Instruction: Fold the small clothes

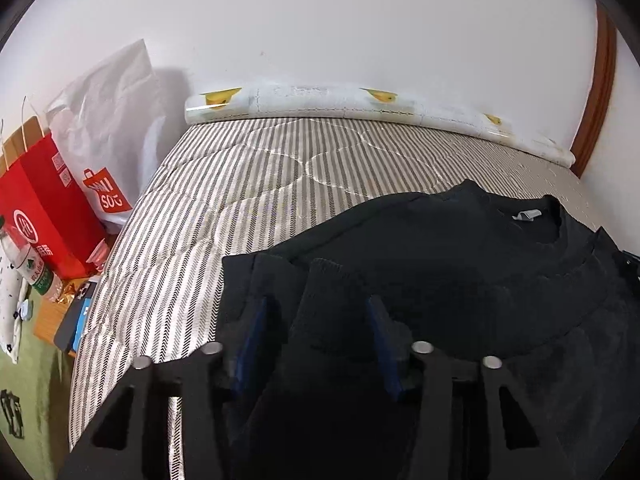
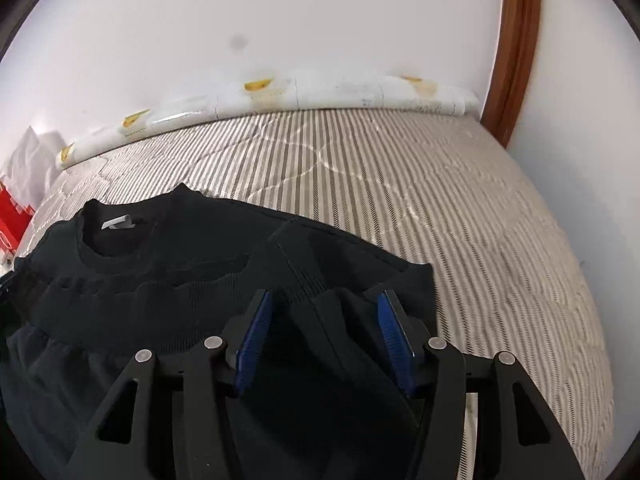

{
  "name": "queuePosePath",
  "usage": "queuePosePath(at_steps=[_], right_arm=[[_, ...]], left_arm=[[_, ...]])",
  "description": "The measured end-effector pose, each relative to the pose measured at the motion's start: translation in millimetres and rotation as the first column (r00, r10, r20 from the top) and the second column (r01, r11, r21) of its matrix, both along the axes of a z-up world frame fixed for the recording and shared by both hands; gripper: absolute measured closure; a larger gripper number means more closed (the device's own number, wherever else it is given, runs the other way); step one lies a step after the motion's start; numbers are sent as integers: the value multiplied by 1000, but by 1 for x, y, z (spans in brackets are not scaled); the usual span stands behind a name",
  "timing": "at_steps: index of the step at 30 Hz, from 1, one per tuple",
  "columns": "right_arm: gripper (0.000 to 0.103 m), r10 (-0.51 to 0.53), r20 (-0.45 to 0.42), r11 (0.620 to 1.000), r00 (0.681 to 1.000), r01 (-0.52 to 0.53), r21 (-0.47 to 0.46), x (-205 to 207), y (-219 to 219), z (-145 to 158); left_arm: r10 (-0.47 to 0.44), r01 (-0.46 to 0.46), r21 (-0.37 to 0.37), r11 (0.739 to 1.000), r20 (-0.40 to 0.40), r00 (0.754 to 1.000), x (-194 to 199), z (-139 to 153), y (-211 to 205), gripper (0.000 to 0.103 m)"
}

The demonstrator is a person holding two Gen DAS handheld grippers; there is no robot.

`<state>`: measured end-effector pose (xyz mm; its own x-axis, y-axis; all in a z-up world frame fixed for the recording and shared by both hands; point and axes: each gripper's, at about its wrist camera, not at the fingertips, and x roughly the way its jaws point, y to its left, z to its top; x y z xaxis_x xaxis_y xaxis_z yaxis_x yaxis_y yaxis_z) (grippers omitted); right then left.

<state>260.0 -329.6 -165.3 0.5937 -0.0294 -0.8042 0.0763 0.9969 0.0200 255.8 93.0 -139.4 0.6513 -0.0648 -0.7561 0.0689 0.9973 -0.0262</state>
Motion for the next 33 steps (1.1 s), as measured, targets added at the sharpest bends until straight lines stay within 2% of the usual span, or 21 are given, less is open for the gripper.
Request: queuePosePath(at_steps=[1,3,4,7,10,13,16,17,19,21,25,33], right_arm=[[50,6,1,1000,1000,-6,-4,0,2,-1],[66,36,3,999,999,-36,8,0,4,-2],[77,31,13,999,999,-31,-12,-1,5,-1],[84,51,62,999,997,-51,-6,-8,5,8],[86,49,150,997,988,-56,44,-16,-3,22],[86,6,178,997,984,-20,73,-14,-15,26],[86,-39,113,995,993,28,97,-1,-23,10],[86,-44,89,995,995,36,89,2,-22,2],[86,-57,42,997,998,54,59,7,-21,-13],[85,-59,42,997,997,56,61,7,-22,-13],[84,-51,27,999,998,51,6,8,-13,-16],[81,-47,22,999,999,48,-21,7,-10,-16]], left_arm=[[-7,7,12,1000,7,1000,-1,1,-3,69],[0,-1,39,999,20,1000,-2,2,-6,77],[5,-7,47,999,32,999,-3,4,-6,89],[1,-3,20,1000,103,995,-11,17,-3,93],[11,-11,-4,1000,170,985,-17,32,1,94],[35,-29,-33,999,184,982,-12,40,6,94],[41,-36,-40,999,144,989,3,31,6,94],[45,-42,-32,999,119,992,9,25,3,99],[86,-89,24,996,85,993,17,14,-1,101],[88,-87,-11,996,56,995,22,10,4,101],[97,-94,-79,992,30,995,25,4,14,101],[92,-91,-28,995,9,996,24,1,6,100]])
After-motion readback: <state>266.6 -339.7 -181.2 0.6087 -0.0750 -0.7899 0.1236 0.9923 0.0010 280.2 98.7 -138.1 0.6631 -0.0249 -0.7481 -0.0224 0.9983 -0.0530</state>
